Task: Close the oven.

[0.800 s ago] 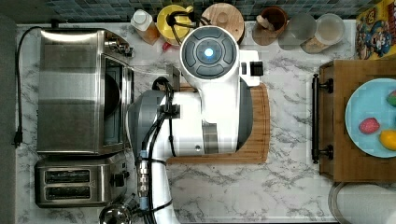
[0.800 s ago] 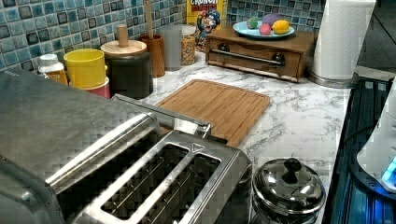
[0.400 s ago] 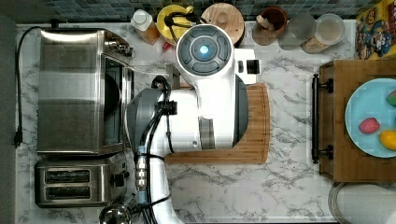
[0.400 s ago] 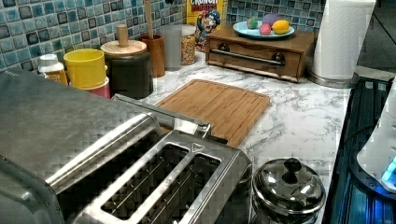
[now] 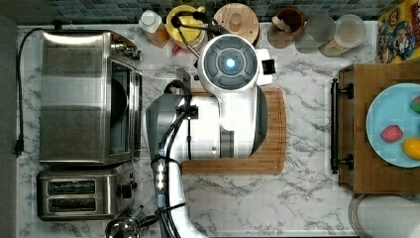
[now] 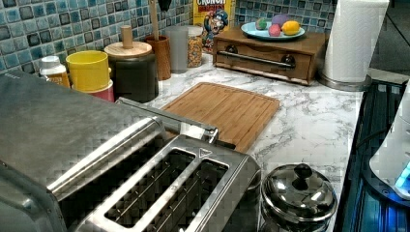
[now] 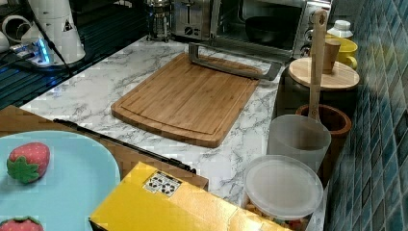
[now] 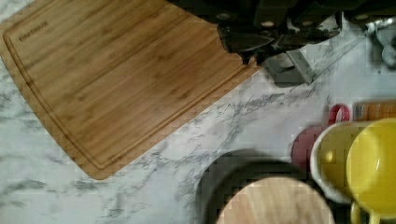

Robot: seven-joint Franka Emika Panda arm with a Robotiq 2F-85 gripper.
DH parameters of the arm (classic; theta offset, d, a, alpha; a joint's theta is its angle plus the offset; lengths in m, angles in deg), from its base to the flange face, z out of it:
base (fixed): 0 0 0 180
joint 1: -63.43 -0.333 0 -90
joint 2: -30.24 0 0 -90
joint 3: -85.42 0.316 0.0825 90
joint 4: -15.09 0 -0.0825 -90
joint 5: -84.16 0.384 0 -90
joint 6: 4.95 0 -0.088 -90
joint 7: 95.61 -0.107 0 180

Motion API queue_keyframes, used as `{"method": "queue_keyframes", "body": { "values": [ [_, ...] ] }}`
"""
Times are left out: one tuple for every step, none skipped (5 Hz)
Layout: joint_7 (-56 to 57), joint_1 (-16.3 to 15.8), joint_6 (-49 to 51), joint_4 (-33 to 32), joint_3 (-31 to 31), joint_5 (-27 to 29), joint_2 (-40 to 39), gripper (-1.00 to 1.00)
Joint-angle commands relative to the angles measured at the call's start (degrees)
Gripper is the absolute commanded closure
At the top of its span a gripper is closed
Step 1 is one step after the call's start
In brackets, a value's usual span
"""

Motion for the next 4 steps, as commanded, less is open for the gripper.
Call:
{"method": "queue_keyframes", "body": {
  "values": [
    [35.9,6.4,-7.8,-17.9,-4.8,18.3,4.6,1.0],
    [48.2,7.1,-9.2,-19.7,-5.0,25.7,3.4,1.0],
    [57.5,8.6,-9.9,-21.9,-2.6,33.1,2.5,1.0],
    [68.6,6.9,-7.6,-21.0,-3.2,37.7,-0.6,1.0]
  ]
}}
